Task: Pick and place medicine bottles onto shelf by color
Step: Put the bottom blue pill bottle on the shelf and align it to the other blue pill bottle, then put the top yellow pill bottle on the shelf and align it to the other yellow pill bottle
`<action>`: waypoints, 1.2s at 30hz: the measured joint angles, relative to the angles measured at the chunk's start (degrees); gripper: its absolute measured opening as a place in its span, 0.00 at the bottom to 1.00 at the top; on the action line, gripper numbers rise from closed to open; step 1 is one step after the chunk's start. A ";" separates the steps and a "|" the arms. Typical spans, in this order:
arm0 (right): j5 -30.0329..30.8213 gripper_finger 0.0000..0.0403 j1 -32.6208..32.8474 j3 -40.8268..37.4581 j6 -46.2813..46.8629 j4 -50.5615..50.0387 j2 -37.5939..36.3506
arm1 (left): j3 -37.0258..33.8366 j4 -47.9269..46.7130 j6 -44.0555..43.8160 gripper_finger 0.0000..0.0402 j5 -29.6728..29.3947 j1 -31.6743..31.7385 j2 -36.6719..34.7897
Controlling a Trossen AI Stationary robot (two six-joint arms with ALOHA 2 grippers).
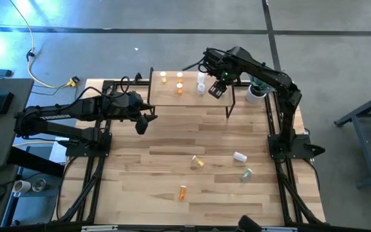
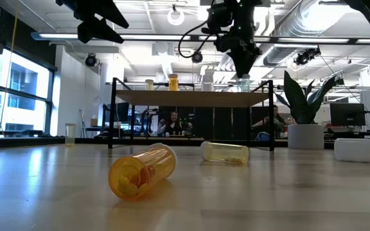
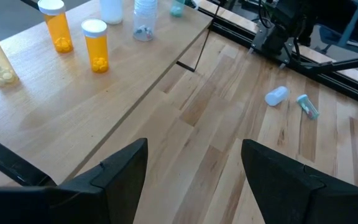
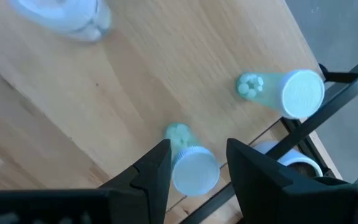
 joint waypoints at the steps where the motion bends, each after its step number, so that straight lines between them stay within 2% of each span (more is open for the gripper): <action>1: -0.01 0.36 0.00 0.00 0.04 0.40 0.00 | 0.00 0.00 0.00 0.62 0.00 0.00 0.00; 20: -0.24 0.36 0.00 1.76 -0.58 2.92 -0.02 | 0.00 0.00 0.31 0.62 -0.39 0.00 0.00; 26: -1.25 0.36 0.00 5.83 -1.82 2.64 -0.04 | 0.00 -1.32 4.52 0.62 -6.39 0.02 -0.22; 36: -1.40 0.36 0.00 15.03 -2.03 2.08 -0.04 | -0.02 -13.04 2.73 0.62 -13.37 0.02 -4.97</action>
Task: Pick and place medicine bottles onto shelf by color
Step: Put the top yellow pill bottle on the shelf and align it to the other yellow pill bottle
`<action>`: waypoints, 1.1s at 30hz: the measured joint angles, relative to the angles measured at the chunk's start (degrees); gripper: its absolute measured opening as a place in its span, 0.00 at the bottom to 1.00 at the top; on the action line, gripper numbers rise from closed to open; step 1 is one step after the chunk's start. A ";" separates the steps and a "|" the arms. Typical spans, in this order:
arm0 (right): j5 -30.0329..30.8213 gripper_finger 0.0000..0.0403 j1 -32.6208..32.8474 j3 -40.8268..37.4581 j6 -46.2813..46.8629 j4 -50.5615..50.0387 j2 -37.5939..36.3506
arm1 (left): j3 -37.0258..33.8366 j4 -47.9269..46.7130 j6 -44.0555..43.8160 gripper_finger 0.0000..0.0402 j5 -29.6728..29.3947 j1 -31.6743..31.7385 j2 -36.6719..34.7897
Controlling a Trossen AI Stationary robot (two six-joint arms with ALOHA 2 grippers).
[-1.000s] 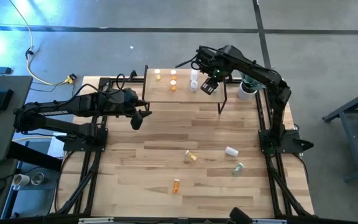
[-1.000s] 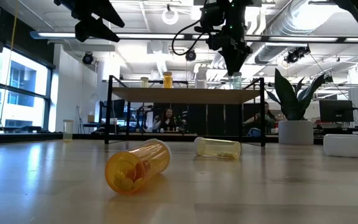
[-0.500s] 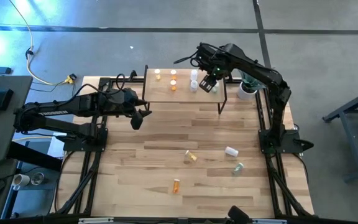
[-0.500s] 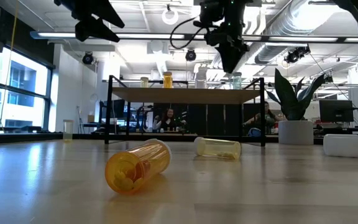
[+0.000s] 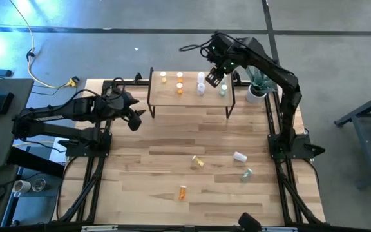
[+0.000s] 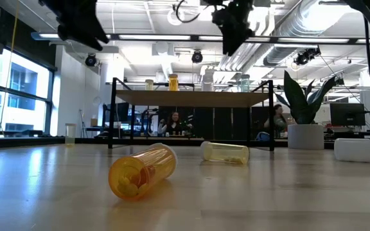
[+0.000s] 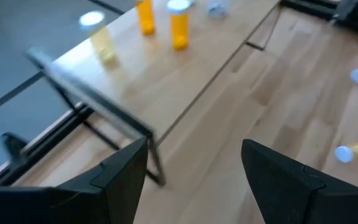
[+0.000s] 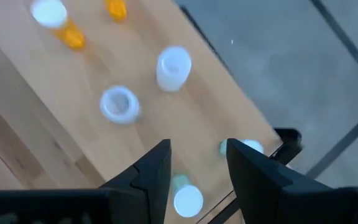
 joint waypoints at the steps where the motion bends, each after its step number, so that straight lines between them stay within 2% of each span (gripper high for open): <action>1: 0.00 0.36 0.00 1.08 0.02 0.00 0.00 | 0.00 -1.54 -0.50 0.62 -0.96 0.02 -0.55; 4: 0.00 0.36 0.00 4.11 -0.02 0.29 -0.03 | 0.00 -6.78 -2.06 0.62 -4.48 0.60 -1.98; 6: -0.04 0.36 -0.08 3.09 -0.51 2.62 -1.41 | 0.00 -10.59 -3.94 0.62 -6.09 1.75 -2.64; 12: 0.51 0.36 -0.62 3.99 -3.02 3.81 -2.56 | 0.00 -18.07 -8.13 0.62 -6.63 8.78 -2.92; 19: 0.39 0.36 -1.70 3.94 -4.04 4.44 -2.74 | 0.00 -18.31 -12.77 0.62 1.31 21.00 0.63; 25: 0.45 0.36 -2.56 3.90 -4.04 4.22 -2.75 | 0.00 -18.30 -12.85 0.62 7.77 29.87 5.16; 33: 0.42 0.36 -2.54 3.88 -4.40 4.24 -2.75 | 0.00 -18.26 -14.78 0.62 15.21 37.55 12.01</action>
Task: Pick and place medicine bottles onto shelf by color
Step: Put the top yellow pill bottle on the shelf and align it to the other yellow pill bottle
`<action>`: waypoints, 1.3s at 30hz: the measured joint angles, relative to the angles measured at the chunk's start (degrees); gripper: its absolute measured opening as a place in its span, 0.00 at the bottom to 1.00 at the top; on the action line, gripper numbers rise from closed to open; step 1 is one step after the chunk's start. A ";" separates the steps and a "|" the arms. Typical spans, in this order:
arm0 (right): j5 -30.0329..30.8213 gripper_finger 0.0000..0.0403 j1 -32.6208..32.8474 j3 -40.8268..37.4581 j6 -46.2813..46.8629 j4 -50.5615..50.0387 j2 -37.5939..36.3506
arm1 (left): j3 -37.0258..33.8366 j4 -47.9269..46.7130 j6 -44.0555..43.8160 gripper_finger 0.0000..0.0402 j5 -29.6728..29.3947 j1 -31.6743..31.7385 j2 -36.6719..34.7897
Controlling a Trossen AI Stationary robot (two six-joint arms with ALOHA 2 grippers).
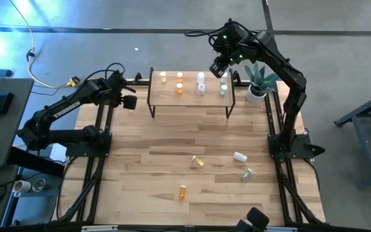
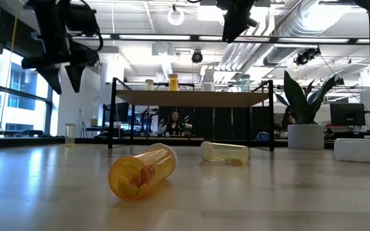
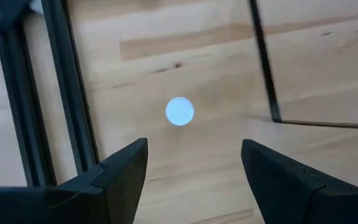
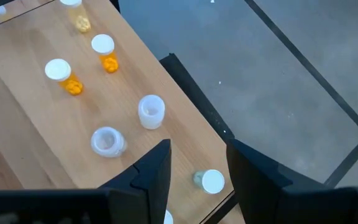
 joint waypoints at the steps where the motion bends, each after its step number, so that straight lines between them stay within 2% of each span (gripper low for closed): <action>1: 0.00 0.36 0.00 0.00 -0.10 0.02 0.00 | 0.00 0.01 -0.30 0.62 0.30 0.48 0.92; 9: 0.00 0.36 0.00 -0.02 -0.59 0.04 0.00 | 0.02 0.38 -1.02 0.62 0.66 2.91 9.36; 14: 0.00 0.36 0.00 -0.02 -1.61 0.05 0.00 | 0.02 3.01 -1.02 0.62 4.76 4.76 14.02; 19: 0.00 0.36 0.00 -0.02 -1.67 0.07 0.00 | 0.03 6.10 -1.52 0.62 4.89 5.50 17.61; 30: 0.00 0.36 0.00 -0.02 -3.47 0.26 -0.02 | 0.04 7.28 -3.24 0.62 3.20 5.77 22.23; 39: -0.02 0.36 0.00 -0.02 -4.58 0.28 -0.02 | 0.04 7.53 -4.65 0.62 2.53 5.77 22.71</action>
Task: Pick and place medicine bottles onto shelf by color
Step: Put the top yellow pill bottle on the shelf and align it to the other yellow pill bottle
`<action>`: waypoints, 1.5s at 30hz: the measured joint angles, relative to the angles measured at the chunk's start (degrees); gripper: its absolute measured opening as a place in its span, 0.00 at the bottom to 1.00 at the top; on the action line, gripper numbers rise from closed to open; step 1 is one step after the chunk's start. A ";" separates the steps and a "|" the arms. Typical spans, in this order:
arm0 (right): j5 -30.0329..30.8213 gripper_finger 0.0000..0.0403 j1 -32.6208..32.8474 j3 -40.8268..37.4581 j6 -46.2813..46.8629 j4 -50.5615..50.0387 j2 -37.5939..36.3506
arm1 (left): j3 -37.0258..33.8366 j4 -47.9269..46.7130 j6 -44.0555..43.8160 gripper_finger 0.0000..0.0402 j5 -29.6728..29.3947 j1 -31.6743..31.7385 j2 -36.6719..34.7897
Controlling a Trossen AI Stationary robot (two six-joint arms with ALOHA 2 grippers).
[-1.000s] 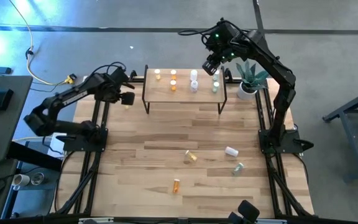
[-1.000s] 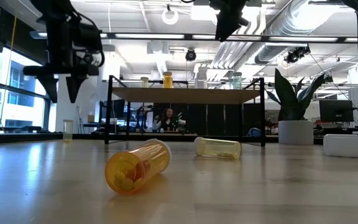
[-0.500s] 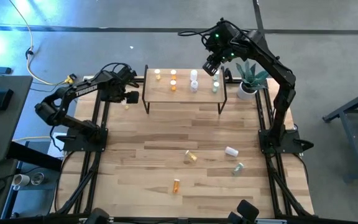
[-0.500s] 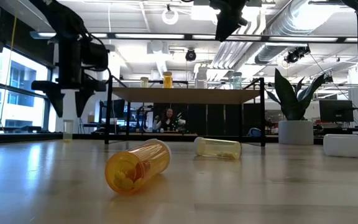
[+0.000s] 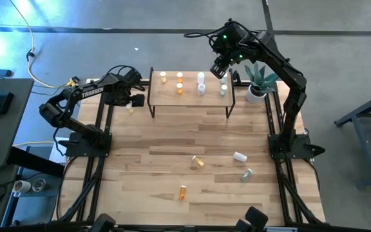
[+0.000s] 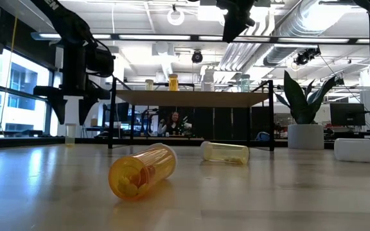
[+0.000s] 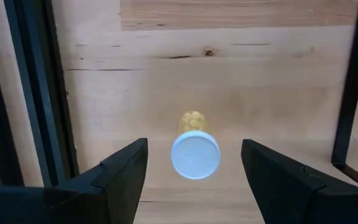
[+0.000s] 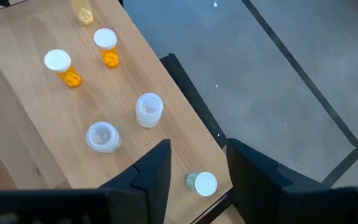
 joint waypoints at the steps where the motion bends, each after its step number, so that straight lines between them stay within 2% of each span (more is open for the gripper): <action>1: 0.02 0.36 0.00 0.00 0.00 -0.02 0.00 | 0.00 0.11 -0.15 0.62 0.00 0.00 0.00; 9: 0.02 0.36 0.00 0.00 -0.41 -0.02 0.00 | 0.00 0.55 -1.11 0.59 -0.02 0.00 0.00; 23: 0.02 0.36 0.00 0.00 -1.53 0.00 0.00 | 0.00 0.29 -0.21 0.40 -0.24 0.00 0.00; 45: 0.02 0.36 0.00 -0.02 -3.02 0.55 0.00 | -2.27 1.78 0.21 0.38 -0.24 -0.02 0.00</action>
